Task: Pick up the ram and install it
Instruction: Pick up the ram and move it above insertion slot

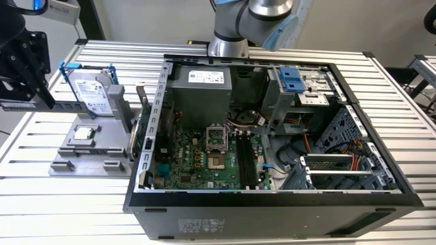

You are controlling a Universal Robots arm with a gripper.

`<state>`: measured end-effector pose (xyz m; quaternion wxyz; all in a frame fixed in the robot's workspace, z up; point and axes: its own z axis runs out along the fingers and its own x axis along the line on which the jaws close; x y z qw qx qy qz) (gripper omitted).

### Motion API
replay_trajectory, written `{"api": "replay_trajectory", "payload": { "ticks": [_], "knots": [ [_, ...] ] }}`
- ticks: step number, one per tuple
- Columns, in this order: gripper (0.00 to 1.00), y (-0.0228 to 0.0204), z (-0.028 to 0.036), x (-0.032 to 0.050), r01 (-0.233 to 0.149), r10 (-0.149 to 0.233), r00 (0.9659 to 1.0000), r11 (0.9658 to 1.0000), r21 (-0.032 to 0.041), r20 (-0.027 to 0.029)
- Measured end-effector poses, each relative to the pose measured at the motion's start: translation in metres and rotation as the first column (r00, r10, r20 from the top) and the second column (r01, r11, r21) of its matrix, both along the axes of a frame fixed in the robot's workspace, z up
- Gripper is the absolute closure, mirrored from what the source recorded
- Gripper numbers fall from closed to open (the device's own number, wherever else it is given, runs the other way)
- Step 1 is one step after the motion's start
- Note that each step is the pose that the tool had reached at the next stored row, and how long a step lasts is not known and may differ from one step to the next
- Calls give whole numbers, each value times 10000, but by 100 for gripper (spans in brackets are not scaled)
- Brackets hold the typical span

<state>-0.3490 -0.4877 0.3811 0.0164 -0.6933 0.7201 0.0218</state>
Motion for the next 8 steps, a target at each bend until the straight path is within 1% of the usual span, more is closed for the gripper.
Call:
{"api": "replay_trajectory", "payload": {
  "ticks": [4,8],
  "knots": [
    [100,0,71,0,0,0,10000,10000,0,0],
    [100,0,126,0,0,0,10000,10000,0,0]
  ]
}}
